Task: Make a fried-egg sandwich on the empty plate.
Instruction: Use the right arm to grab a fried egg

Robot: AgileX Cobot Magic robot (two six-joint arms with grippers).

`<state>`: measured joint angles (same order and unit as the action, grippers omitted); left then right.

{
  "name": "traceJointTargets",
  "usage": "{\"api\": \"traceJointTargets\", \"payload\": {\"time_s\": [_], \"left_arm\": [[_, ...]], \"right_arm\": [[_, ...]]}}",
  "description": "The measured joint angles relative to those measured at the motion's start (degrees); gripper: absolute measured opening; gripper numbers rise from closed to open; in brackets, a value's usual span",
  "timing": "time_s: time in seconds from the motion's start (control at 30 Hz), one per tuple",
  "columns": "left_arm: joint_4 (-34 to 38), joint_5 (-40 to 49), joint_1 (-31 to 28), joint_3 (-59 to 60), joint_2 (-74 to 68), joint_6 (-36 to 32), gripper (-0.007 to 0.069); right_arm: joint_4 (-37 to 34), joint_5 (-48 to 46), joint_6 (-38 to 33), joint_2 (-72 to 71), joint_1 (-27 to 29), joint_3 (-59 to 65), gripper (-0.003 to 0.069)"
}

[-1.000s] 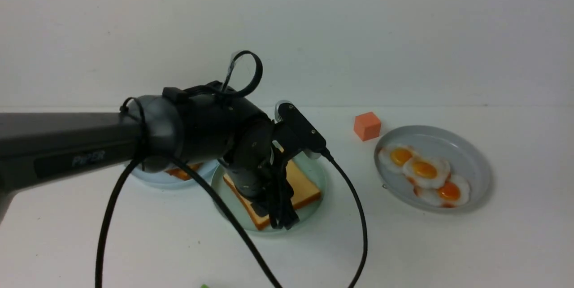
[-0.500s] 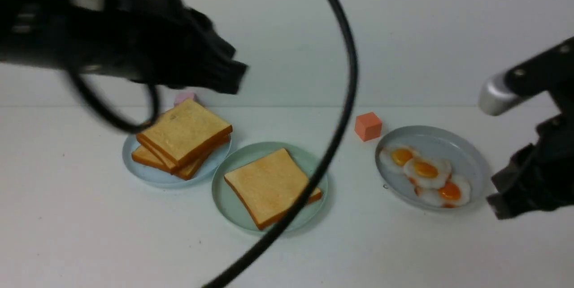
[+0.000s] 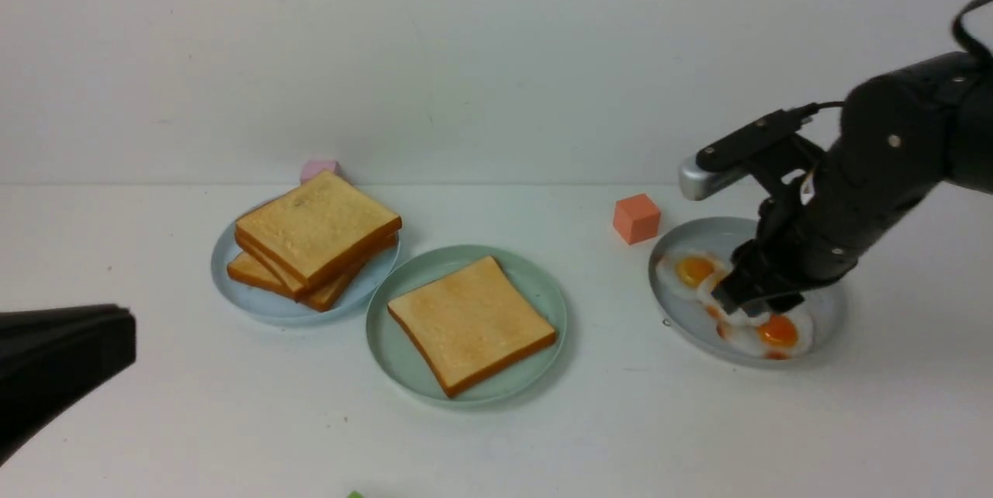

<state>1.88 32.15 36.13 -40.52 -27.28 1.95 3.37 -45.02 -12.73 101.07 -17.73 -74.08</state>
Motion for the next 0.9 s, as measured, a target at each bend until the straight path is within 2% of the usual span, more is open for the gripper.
{"api": "traceJointTargets", "payload": {"time_s": [0.13,0.23,0.4,0.67,0.9], "left_arm": [[0.2,-1.1,0.0,0.3,0.7,0.0,-0.0013],[1.1,-1.1,0.0,0.3,-0.1,0.0,-0.0013],[2.4,-1.1,0.0,0.4,-0.7,0.1,-0.0013],[2.6,-1.1,0.0,0.4,-0.7,0.1,-0.0013],[2.6,-1.1,0.0,0.4,-0.7,0.1,-0.0013]], "right_arm": [[1.2,0.3,-1.9,6.2,0.0,-4.8,0.0553],[2.4,0.5,-2.2,9.9,0.0,-7.5,0.0634],[5.0,0.6,-2.3,14.5,0.0,-11.0,0.0640],[5.3,0.8,-2.3,18.7,0.1,-14.5,0.0585],[2.6,0.8,-2.4,19.0,2.4,-14.7,0.0584]]}}
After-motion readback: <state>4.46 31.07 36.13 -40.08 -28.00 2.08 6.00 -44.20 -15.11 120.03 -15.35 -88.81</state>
